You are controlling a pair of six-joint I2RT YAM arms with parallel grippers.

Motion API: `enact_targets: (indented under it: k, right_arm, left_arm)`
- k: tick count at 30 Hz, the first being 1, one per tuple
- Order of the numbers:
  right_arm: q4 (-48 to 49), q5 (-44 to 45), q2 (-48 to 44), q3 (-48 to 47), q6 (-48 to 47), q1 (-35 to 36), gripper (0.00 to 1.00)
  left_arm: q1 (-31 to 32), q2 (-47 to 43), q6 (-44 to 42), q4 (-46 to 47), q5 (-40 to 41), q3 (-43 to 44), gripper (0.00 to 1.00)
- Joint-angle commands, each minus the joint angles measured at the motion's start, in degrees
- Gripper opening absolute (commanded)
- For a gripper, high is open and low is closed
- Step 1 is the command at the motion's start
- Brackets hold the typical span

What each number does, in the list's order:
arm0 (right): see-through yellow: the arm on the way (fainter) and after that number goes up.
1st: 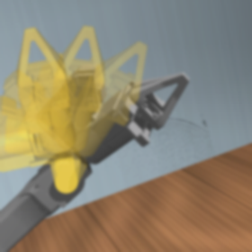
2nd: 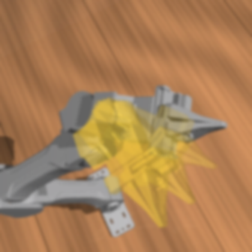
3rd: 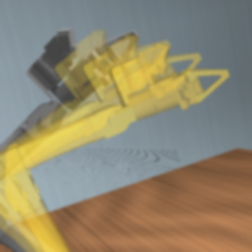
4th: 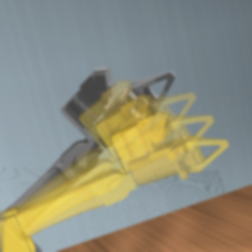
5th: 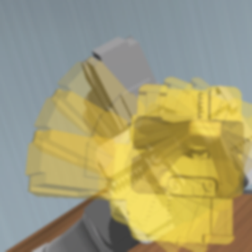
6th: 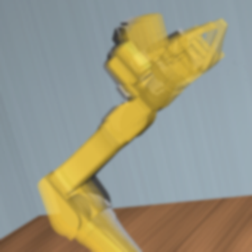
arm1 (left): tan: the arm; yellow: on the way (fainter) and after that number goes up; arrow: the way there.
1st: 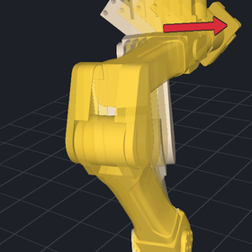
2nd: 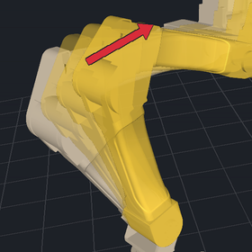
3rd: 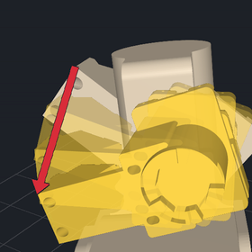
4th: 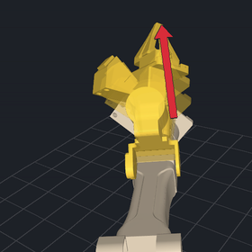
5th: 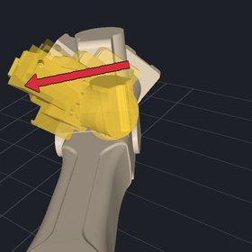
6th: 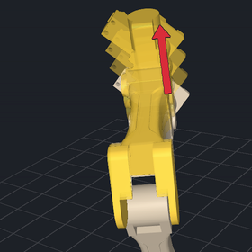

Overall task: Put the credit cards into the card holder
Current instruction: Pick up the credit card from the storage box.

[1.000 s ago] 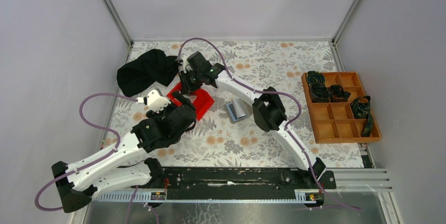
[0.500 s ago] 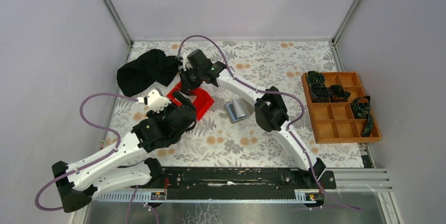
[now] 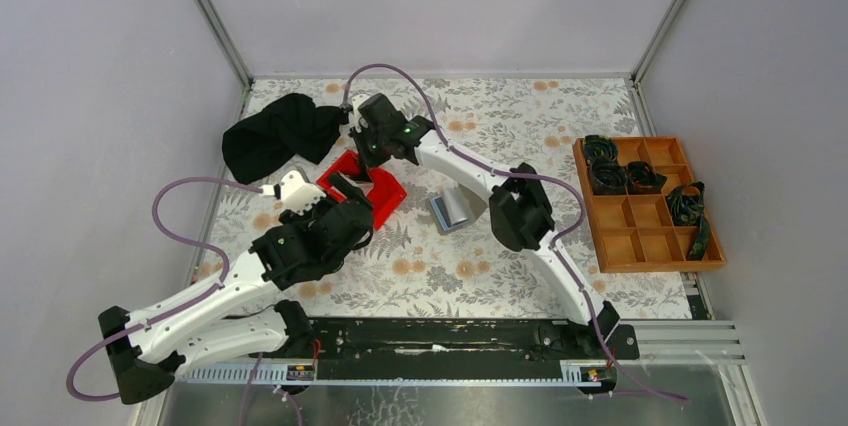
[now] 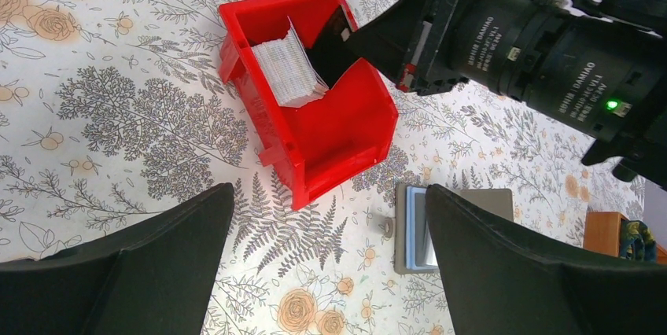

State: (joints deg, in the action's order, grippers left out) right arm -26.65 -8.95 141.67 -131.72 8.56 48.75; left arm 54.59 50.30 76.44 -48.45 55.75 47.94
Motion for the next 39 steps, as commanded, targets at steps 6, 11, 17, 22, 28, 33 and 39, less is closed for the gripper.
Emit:
enact_targets:
  k: [6,11,17,22,28,33,39]
  right_arm:
    - [5.7,9.4,-12.3,7.6,-3.0,0.7,0.0]
    - [6.6,9.9,-16.2,9.4,-3.5,0.6,0.0]
    - [6.2,10.1,-23.0,15.2,-3.7,0.4,0.0]
    - [4.2,8.0,-32.4,23.4,-2.3,-2.1,0.0]
    - [-2.0,-0.6,-44.5,33.2,-0.7,-8.8,0.0]
    - [-7.3,-5.9,-54.0,40.1,-1.0,-11.6,0.0]
    - [-11.2,-14.1,-62.8,48.3,1.0,-14.6,0.0]
  left_arm:
    - [-0.3,0.7,0.7,1.1,4.3,0.3,0.99]
    - [-0.8,1.1,-2.7,4.9,5.3,-0.5,1.0]
    - [-2.3,-0.4,-14.8,16.9,1.8,-2.9,1.0]
    - [-6.8,-2.3,-27.5,32.5,-9.6,-7.1,1.0]
    - [-14.9,1.0,-34.2,49.9,-32.4,-11.0,1.0]
    - [-18.1,7.1,-37.6,59.2,-47.3,-10.8,1.0]
    - [-20.3,14.2,-39.6,72.1,-68.2,-10.2,0.98]
